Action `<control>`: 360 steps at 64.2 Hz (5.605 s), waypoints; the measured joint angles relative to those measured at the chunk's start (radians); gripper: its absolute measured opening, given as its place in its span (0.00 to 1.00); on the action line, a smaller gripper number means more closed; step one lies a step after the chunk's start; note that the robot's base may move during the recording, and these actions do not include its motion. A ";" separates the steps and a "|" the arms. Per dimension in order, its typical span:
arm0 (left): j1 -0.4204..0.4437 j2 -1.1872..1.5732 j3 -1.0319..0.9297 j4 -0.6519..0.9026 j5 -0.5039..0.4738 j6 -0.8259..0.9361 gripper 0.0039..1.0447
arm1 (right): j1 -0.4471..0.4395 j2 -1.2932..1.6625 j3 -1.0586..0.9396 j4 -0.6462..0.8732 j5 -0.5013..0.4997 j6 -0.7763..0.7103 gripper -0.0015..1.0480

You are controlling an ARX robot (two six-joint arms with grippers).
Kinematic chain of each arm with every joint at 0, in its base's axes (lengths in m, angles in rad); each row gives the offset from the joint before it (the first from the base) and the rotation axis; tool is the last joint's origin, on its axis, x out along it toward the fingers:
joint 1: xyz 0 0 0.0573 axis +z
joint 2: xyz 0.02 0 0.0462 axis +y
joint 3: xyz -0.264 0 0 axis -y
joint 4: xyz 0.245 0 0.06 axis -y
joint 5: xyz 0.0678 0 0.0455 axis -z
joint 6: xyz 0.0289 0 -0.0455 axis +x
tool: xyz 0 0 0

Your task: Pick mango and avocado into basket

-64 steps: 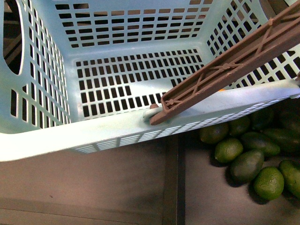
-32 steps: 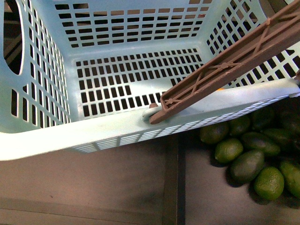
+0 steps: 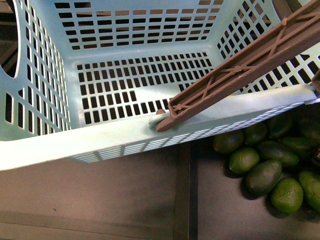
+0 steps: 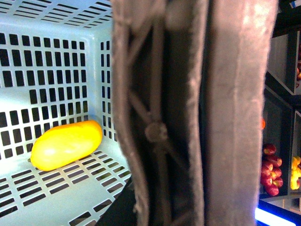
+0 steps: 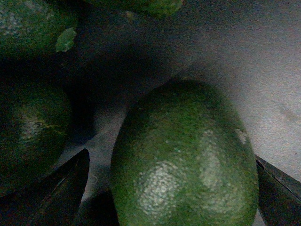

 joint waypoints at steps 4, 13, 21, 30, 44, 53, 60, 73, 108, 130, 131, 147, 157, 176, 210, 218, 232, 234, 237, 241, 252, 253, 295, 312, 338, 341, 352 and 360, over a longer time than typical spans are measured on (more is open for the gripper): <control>0.000 0.000 0.000 0.000 0.001 0.000 0.13 | -0.003 0.000 -0.004 0.004 0.006 -0.002 0.76; 0.000 0.000 0.000 0.000 0.001 0.000 0.13 | -0.010 0.000 -0.018 0.012 0.009 -0.014 0.60; 0.000 0.000 0.000 0.000 0.000 0.000 0.13 | -0.022 -0.024 -0.047 0.016 0.004 -0.041 0.51; 0.000 0.000 0.000 0.000 0.000 0.000 0.13 | -0.043 -0.088 -0.085 0.018 -0.018 -0.080 0.51; 0.000 0.000 0.000 0.000 0.000 0.000 0.13 | -0.105 -0.291 -0.165 0.018 -0.070 -0.175 0.51; 0.000 0.000 0.000 0.000 0.001 0.000 0.13 | -0.142 -0.451 -0.240 0.026 -0.113 -0.251 0.51; 0.000 0.000 0.000 0.000 0.000 0.000 0.13 | -0.154 -0.598 -0.310 0.043 -0.156 -0.317 0.51; 0.000 0.000 0.000 0.000 0.001 0.000 0.13 | -0.140 -0.851 -0.373 0.024 -0.220 -0.368 0.51; 0.000 0.000 0.000 0.000 0.000 0.000 0.13 | 0.364 -1.230 -0.385 0.013 -0.101 -0.272 0.51; 0.000 0.000 0.000 0.000 -0.002 0.000 0.13 | 0.595 -1.118 -0.317 0.089 0.028 -0.186 0.50; 0.000 0.000 0.000 0.000 -0.001 0.000 0.13 | 0.600 -1.115 -0.315 0.090 0.029 -0.183 0.50; 0.000 0.000 0.000 0.000 0.001 0.000 0.13 | 0.659 -1.077 -0.271 0.100 0.046 -0.148 0.50; 0.000 0.000 0.000 0.000 -0.001 0.000 0.13 | 0.662 -1.062 -0.270 0.103 0.058 -0.148 0.67; 0.001 0.000 0.000 0.000 -0.006 0.000 0.13 | 0.579 -1.115 -0.276 0.049 0.104 -0.150 0.92; 0.001 0.000 0.000 0.000 0.002 -0.003 0.13 | 0.481 -1.378 -0.820 0.662 0.033 -0.328 0.10; 0.002 0.000 0.000 0.000 0.000 -0.002 0.13 | 0.464 -1.455 -0.890 0.661 0.012 -0.333 0.02; 0.002 0.000 0.000 0.000 0.002 -0.003 0.13 | 0.381 -1.607 -0.994 0.610 -0.063 -0.334 0.02; 0.002 0.000 0.000 0.000 0.001 -0.003 0.13 | 0.380 -1.628 -1.004 0.599 -0.064 -0.334 0.02; 0.002 0.000 0.000 0.000 0.000 -0.002 0.13 | 0.380 -1.657 -1.018 0.584 -0.067 -0.334 0.02; 0.002 0.000 0.000 0.000 -0.001 -0.002 0.13 | 0.380 -1.697 -1.036 0.560 -0.067 -0.334 0.02; 0.002 0.000 0.000 0.000 0.001 -0.003 0.13 | 0.379 -1.801 -1.069 0.491 -0.067 -0.334 0.02; 0.002 0.000 0.000 0.000 0.001 -0.002 0.13 | 0.379 -1.804 -1.074 0.494 -0.067 -0.334 0.02; 0.002 0.000 0.000 0.000 0.000 -0.002 0.13 | 0.378 -2.183 -1.117 0.184 -0.068 -0.334 0.02; 0.002 0.000 0.000 0.000 0.001 -0.002 0.13 | 0.378 -2.284 -1.117 0.084 -0.068 -0.334 0.02; 0.002 0.000 0.000 0.000 0.000 -0.002 0.13 | 0.378 -2.409 -1.117 -0.044 -0.067 -0.334 0.02; 0.002 0.000 0.000 0.000 0.001 -0.002 0.13 | 0.377 -2.477 -1.117 -0.141 -0.070 -0.334 0.02; 0.002 0.000 0.000 0.000 0.000 -0.001 0.13 | 0.377 -2.545 -1.117 -0.182 -0.068 -0.334 0.02; 0.003 0.000 0.000 0.000 0.002 -0.004 0.13 | 0.377 -2.547 -1.117 -0.184 -0.068 -0.334 0.02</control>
